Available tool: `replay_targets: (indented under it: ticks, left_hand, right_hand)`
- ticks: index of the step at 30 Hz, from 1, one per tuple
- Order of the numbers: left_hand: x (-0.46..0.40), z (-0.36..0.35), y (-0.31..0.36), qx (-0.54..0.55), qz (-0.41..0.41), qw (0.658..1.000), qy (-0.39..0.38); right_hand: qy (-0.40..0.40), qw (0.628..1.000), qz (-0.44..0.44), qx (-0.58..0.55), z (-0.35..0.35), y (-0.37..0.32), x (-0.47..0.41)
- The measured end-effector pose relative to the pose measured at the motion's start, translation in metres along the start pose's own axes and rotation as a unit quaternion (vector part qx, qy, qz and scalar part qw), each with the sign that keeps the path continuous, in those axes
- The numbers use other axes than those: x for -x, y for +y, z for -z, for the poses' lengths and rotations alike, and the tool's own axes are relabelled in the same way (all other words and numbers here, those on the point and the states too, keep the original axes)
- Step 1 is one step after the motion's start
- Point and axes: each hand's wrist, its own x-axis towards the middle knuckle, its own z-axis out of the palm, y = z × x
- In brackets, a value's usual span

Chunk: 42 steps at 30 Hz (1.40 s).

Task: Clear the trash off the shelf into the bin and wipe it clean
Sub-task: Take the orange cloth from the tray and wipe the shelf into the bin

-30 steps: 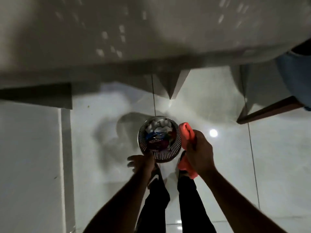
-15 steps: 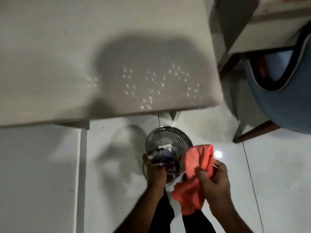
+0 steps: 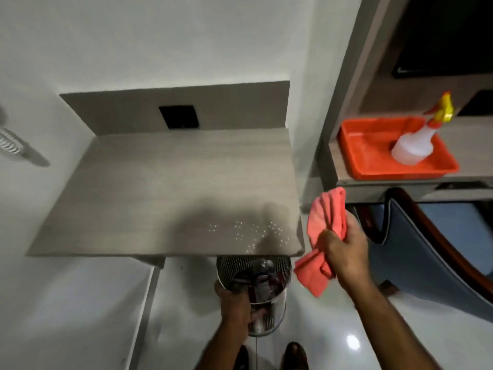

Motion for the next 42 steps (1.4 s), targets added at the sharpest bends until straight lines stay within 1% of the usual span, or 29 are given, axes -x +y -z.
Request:
replay_targets:
  ticks: [1,2,3,5,6,7,8,9,10,12,14,15,16,20,22,23,25,27,28,29,30,31,32,33,34,35,36,39,42]
  left_hand:
    - [0.004,0.002,0.004,0.0,0.0,1.0,0.002]
    - [0.005,0.004,0.005,-0.001,-0.006,1.0,0.002]
    - [0.006,0.007,0.005,-0.009,-0.013,1.0,0.013]
    - [0.002,0.015,0.006,-0.032,-0.02,0.999,0.021]
    - [-0.001,0.018,0.006,-0.036,-0.017,0.999,0.019]
    - [-0.003,0.022,0.007,-0.034,-0.015,0.999,0.007]
    - [-0.004,0.025,0.007,-0.03,-0.011,0.999,-0.004]
    - [-0.006,0.029,0.01,-0.031,-0.005,0.999,-0.016]
    - [-0.007,0.033,0.012,-0.038,0.008,0.999,-0.033]
    - [-0.003,0.04,0.016,-0.058,0.041,0.996,-0.058]
    - [0.0,0.044,0.018,-0.055,0.049,0.995,-0.073]
    - [0.0,0.046,0.019,-0.056,0.05,0.994,-0.079]
    - [0.0,0.048,0.02,-0.06,0.046,0.994,-0.08]
    - [0.002,0.059,0.022,-0.097,-0.007,0.993,-0.066]
    - [0.001,0.064,0.023,-0.098,-0.011,0.993,-0.069]
    - [-0.001,0.067,0.025,-0.098,-0.008,0.993,-0.072]
    - [-0.007,0.073,0.026,-0.106,-0.008,0.992,-0.067]
    - [-0.014,0.08,0.028,-0.096,-0.003,0.993,-0.062]
    - [-0.016,0.083,0.029,-0.086,0.002,0.994,-0.062]
    - [-0.017,0.086,0.031,-0.082,0.008,0.995,-0.063]
    - [-0.018,0.089,0.032,-0.08,0.011,0.995,-0.062]
    - [-0.02,0.092,0.033,-0.085,0.005,0.995,-0.06]
    - [-0.022,0.095,0.033,-0.089,-0.001,0.994,-0.063]
    - [-0.024,0.098,0.034,-0.091,0.0,0.993,-0.069]
    - [-0.026,0.101,0.034,-0.085,0.009,0.993,-0.077]
    - [-0.027,0.104,0.034,-0.074,0.022,0.993,-0.084]
    - [-0.028,0.107,0.034,-0.066,0.037,0.993,-0.09]
    - [-0.028,0.114,0.032,-0.099,0.051,0.988,-0.106]
    - [-0.028,0.115,0.027,-0.132,0.035,0.985,-0.105]
  right_hand:
    - [-0.002,0.997,0.054,0.064,-0.012,-0.009,-0.015]
    - [-0.01,0.986,0.106,0.125,-0.025,-0.013,-0.03]
    - [-0.032,0.973,0.14,0.183,-0.039,-0.013,-0.043]
    - [-0.116,0.94,0.163,0.276,-0.073,0.0,-0.063]
    - [-0.165,0.91,0.176,0.337,-0.091,0.013,-0.067]
    - [-0.199,0.87,0.193,0.408,-0.106,0.028,-0.067]
    - [-0.215,0.831,0.206,0.47,-0.117,0.039,-0.064]
    - [-0.226,0.809,0.211,0.499,-0.126,0.048,-0.06]
    - [-0.243,0.799,0.215,0.507,-0.131,0.054,-0.054]
    - [-0.297,0.773,0.245,0.504,-0.134,0.063,-0.03]
    - [-0.341,0.739,0.274,0.512,-0.131,0.07,0.002]
    - [-0.36,0.73,0.278,0.51,-0.13,0.073,0.02]
    - [-0.378,0.729,0.276,0.5,-0.128,0.074,0.037]
    - [-0.426,0.782,0.239,0.387,-0.119,0.072,0.074]
    - [-0.424,0.835,0.184,0.3,-0.117,0.057,0.076]
    - [-0.404,0.866,0.153,0.253,-0.118,0.047,0.074]
    - [-0.333,0.926,0.086,0.157,-0.122,0.026,0.057]
    - [-0.244,0.968,0.026,0.059,-0.128,0.001,0.026]
    - [-0.187,0.98,0.037,0.056,-0.132,-0.011,0.008]
    - [-0.138,0.984,0.074,0.08,-0.137,-0.022,-0.009]
    - [-0.107,0.982,0.116,0.106,-0.144,-0.031,-0.024]
    - [-0.109,0.975,0.143,0.131,-0.154,-0.035,-0.036]
    - [-0.139,0.965,0.147,0.169,-0.166,-0.033,-0.045]
    - [-0.177,0.946,0.145,0.231,-0.18,-0.024,-0.05]
    - [-0.205,0.914,0.146,0.318,-0.195,-0.013,-0.05]
    - [-0.212,0.877,0.15,0.405,-0.209,-0.002,-0.048]
    - [-0.217,0.85,0.156,0.454,-0.222,0.007,-0.046]
    - [-0.297,0.799,0.224,0.472,-0.246,0.02,-0.027]
    - [-0.377,0.724,0.316,0.484,-0.249,0.036,0.01]
